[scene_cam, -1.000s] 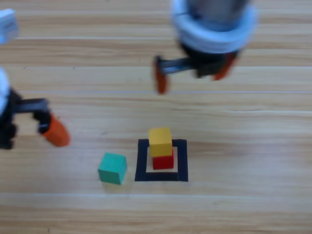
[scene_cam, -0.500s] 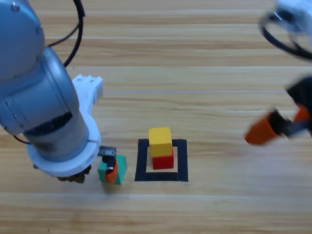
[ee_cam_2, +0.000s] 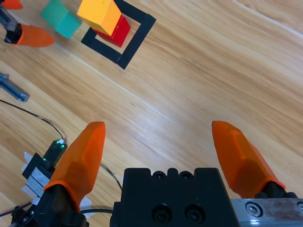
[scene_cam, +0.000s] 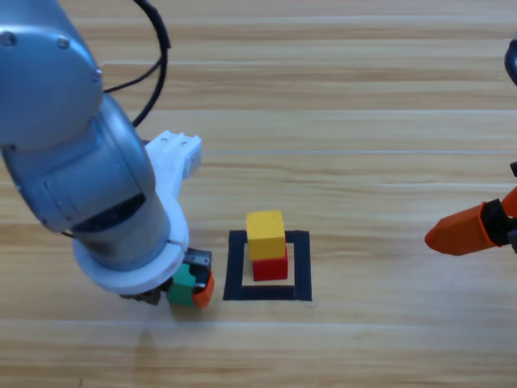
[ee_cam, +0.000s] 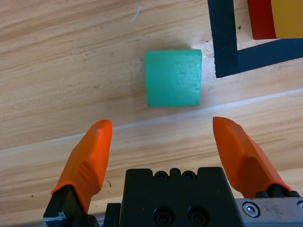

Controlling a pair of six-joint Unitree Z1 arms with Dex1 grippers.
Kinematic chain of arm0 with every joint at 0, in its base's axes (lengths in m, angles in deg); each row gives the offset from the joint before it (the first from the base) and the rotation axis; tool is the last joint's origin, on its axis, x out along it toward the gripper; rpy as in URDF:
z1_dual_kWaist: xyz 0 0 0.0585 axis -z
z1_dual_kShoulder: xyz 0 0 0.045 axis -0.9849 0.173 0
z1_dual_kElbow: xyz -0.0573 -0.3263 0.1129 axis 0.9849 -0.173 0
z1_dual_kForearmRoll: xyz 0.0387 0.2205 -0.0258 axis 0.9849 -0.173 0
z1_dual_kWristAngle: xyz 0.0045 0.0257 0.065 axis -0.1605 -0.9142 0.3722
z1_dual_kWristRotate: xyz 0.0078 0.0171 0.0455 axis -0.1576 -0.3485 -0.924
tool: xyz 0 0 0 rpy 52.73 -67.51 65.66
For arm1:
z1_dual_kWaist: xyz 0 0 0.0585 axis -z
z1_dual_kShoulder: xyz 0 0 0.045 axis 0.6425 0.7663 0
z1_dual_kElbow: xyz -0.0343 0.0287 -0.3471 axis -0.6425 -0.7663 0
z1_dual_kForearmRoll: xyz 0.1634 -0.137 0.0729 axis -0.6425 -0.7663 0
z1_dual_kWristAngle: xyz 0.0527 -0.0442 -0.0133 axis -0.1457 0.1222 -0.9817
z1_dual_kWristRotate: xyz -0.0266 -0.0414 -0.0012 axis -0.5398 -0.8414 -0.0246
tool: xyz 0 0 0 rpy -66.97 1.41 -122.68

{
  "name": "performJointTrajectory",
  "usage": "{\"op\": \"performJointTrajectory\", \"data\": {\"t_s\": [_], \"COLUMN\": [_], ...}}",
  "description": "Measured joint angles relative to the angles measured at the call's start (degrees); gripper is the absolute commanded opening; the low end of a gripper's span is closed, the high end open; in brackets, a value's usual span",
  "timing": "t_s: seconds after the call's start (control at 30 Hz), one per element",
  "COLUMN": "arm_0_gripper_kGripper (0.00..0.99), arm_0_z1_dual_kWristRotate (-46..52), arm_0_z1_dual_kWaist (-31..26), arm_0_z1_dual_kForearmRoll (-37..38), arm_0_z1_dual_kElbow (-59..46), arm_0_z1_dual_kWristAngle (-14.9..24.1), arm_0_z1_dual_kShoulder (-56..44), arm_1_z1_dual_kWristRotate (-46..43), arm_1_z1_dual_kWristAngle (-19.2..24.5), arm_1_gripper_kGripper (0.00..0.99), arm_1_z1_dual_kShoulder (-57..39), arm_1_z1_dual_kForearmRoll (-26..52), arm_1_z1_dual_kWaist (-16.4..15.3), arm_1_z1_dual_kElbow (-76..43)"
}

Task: Stack the blocks in the rectangular block: red at the bottom, yellow in the middle, green on top

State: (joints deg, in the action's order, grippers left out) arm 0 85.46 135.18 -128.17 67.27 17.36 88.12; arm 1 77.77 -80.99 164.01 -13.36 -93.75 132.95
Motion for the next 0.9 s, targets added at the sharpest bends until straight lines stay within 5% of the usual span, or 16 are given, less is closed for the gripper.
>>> {"op": "performJointTrajectory", "data": {"t_s": [0.9], "arm_0_gripper_kGripper": [0.905], "arm_0_z1_dual_kWristRotate": [-5.8], "arm_0_z1_dual_kWaist": [-6.4], "arm_0_z1_dual_kForearmRoll": [1.3], "arm_0_z1_dual_kElbow": [4.4], "arm_0_z1_dual_kWristAngle": [-3.8], "arm_0_z1_dual_kShoulder": [5.3], "arm_1_z1_dual_kWristRotate": [-1.9], "arm_1_z1_dual_kWristAngle": [0.0], "arm_1_gripper_kGripper": [0.988], "arm_1_z1_dual_kShoulder": [0.0], "arm_1_z1_dual_kForearmRoll": [2.0], "arm_1_z1_dual_kWaist": [0.1], "arm_1_z1_dual_kElbow": [-1.9]}}
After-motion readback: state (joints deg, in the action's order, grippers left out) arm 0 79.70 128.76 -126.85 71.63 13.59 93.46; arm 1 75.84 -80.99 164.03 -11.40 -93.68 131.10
